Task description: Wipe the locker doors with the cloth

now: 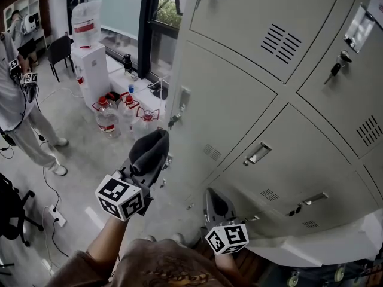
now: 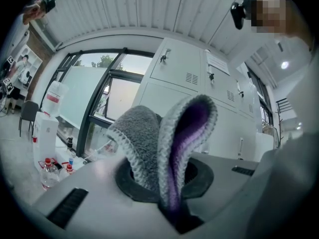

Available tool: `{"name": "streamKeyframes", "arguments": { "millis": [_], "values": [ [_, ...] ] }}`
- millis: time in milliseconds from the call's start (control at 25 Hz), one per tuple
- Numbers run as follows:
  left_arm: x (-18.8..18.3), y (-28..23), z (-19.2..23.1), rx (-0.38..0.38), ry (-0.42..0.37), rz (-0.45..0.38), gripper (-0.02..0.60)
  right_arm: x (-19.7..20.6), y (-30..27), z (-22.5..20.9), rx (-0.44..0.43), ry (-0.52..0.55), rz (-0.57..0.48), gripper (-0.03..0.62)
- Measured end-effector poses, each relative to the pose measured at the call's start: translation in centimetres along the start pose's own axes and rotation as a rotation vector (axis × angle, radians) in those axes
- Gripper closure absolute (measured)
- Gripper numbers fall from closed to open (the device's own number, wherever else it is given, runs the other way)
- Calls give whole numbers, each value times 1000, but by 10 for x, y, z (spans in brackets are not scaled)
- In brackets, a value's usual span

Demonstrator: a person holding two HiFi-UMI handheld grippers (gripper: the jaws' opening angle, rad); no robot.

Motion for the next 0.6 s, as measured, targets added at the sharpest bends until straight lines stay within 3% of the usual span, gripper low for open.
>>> {"name": "streamKeyframes", "arguments": {
  "millis": [400, 600],
  "values": [
    [-99, -49, 20, -27, -169, -134, 543, 3, 3, -6, -6, -18, 3, 595],
    [-143, -80, 35, -56, -214, -183, 543, 2, 4, -9, -16, -15, 3, 595]
  ]
}}
Point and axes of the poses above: the fingertips, and each gripper's own axes: y backward along the fingers, z to its left, x out of its underside, the point moved 1 cm from there along y, backward along the fingers, and after that the axes turned 1 degree about y, right-handed, at the moved point
